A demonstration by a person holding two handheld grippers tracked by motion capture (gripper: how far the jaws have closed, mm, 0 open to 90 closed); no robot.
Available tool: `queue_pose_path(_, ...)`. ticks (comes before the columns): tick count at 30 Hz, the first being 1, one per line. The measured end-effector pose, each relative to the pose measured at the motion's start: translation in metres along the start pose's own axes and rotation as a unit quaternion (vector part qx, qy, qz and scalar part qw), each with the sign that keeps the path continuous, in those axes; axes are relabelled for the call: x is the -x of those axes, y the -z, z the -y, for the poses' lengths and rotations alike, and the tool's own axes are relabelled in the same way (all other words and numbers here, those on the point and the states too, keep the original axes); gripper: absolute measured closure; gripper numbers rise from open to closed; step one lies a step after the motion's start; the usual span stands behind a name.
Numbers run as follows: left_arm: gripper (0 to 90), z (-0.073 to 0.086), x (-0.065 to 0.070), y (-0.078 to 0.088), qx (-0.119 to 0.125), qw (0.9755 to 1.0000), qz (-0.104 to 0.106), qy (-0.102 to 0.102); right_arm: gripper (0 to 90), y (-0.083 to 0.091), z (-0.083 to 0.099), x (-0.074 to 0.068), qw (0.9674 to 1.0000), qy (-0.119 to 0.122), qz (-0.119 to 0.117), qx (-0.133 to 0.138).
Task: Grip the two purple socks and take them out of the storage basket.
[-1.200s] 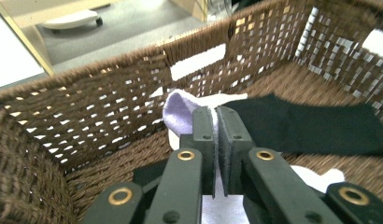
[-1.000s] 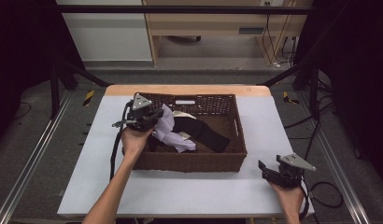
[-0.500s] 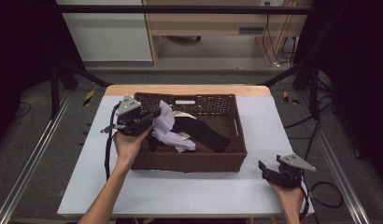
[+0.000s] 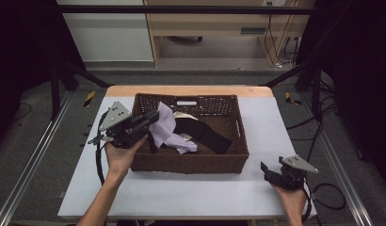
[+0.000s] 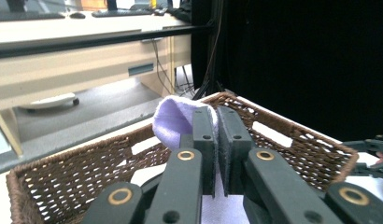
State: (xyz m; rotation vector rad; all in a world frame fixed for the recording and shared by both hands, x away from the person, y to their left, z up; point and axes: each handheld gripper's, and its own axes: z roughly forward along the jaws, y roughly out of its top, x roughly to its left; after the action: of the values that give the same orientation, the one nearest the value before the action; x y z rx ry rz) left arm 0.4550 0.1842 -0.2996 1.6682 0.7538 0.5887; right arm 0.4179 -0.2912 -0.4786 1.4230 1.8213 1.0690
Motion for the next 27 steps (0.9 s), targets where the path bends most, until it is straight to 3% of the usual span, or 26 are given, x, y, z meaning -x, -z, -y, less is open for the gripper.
queue_pose_path(13,85.4,0.003,0.029,0.037,0.016,0.9987,0.041,-0.026,23.6,0.002,0.000,-0.003,1.0000,0.004,-0.002,0.003)
queue_pose_path(27,85.4,0.037,0.052,0.062,0.004,0.9963,0.079,-0.034,23.6,0.003,0.001,-0.005,1.0000,0.005,-0.004,0.001)
